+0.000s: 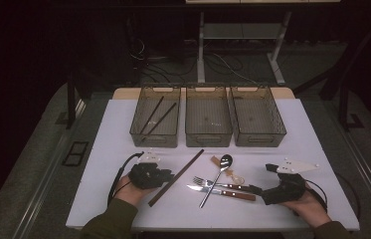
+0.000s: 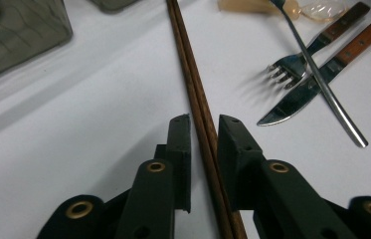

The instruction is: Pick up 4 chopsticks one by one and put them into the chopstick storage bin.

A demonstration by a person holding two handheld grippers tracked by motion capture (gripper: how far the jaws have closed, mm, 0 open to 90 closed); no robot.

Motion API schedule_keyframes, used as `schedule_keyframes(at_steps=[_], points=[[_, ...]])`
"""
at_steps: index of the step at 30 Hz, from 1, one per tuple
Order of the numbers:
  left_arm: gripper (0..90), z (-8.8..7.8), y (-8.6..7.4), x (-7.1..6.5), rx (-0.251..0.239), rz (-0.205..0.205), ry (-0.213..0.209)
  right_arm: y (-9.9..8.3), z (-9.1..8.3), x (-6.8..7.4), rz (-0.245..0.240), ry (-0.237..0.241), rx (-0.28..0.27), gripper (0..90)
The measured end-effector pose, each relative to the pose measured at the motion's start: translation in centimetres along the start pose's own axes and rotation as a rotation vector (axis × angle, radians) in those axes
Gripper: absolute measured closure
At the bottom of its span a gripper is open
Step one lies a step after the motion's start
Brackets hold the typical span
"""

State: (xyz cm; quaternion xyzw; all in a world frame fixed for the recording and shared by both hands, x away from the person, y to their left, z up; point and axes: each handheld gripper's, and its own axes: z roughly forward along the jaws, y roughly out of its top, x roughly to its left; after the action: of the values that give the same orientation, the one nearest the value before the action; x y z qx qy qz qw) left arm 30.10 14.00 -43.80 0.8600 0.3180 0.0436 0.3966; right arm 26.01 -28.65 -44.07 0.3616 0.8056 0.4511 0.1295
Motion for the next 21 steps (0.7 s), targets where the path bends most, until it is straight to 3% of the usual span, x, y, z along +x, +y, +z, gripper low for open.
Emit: schedule_keyframes(at_steps=[7,21], points=[[77.2,0.61,0.02,-0.16,0.028,0.008,-0.008,-0.01,0.01,0.01,0.000,-0.001,0.003,0.8],[78.0,0.89,-0.02,-0.28,0.043,0.022,0.029,-0.01,-0.02,0.05,-0.003,-0.004,0.003,0.8]])
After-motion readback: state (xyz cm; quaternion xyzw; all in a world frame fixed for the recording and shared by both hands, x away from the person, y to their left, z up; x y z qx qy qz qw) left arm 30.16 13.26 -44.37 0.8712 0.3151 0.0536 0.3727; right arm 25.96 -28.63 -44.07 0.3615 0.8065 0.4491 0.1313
